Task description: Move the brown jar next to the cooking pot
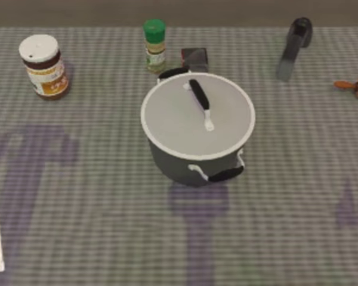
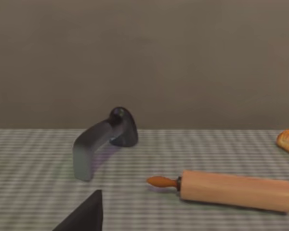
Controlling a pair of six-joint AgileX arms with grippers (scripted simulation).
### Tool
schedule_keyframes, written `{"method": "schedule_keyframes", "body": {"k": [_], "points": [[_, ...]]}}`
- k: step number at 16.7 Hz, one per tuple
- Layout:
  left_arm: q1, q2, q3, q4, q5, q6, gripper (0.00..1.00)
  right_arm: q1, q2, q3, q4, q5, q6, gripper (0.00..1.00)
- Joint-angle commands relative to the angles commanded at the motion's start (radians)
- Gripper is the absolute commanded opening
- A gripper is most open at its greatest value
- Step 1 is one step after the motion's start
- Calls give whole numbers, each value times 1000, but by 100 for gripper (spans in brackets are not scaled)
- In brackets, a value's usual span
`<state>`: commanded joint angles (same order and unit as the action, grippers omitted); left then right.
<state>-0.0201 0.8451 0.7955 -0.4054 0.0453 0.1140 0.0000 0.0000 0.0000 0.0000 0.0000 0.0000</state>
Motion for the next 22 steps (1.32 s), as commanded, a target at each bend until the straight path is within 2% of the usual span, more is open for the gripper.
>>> {"method": "schedule_keyframes", "body": {"k": [13,18,22], "points": [[2,1163,1222,-530,42,137,100,0,0,0,0,0,0,100],[9,1515,1531,-707,49,167,100,0,0,0,0,0,0,100],[14,1674,1653,-790,51,178,100,0,0,0,0,0,0,100]]}}
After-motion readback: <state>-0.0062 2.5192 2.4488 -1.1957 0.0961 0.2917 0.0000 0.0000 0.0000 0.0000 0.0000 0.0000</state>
